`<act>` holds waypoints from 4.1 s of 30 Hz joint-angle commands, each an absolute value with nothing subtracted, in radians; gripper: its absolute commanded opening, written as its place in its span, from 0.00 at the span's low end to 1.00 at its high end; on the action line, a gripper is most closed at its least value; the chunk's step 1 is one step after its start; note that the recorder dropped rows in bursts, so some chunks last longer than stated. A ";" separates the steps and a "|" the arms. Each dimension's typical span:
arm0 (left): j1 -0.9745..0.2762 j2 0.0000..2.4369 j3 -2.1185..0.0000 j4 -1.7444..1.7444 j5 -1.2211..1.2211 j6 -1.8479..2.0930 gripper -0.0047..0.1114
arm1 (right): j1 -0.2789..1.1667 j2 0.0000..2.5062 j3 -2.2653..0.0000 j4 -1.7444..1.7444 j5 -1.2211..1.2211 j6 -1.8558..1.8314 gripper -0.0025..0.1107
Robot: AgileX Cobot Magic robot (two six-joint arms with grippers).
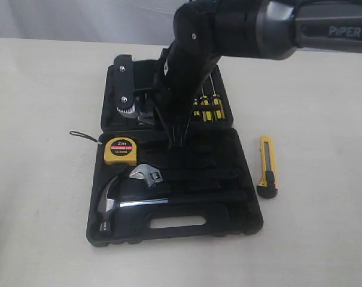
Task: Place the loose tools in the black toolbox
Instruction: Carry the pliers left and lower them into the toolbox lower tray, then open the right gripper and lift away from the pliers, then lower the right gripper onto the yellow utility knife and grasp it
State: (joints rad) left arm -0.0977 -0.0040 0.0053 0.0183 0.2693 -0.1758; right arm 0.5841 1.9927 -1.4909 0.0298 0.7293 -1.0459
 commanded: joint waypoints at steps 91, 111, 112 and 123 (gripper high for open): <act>-0.103 0.000 0.000 0.022 0.271 -0.177 0.04 | 0.231 1.776 -1.426 0.076 1.175 -0.041 0.02; -0.103 0.000 0.000 0.022 0.271 -0.177 0.04 | 0.202 1.759 -1.033 -0.010 0.855 0.193 0.46; -0.103 0.000 0.000 0.022 0.271 -0.177 0.04 | 0.202 1.759 -1.032 -0.010 0.855 0.203 0.47; -0.103 0.000 0.000 0.022 0.271 -0.177 0.04 | 0.202 1.759 -0.904 -0.013 0.612 0.299 0.53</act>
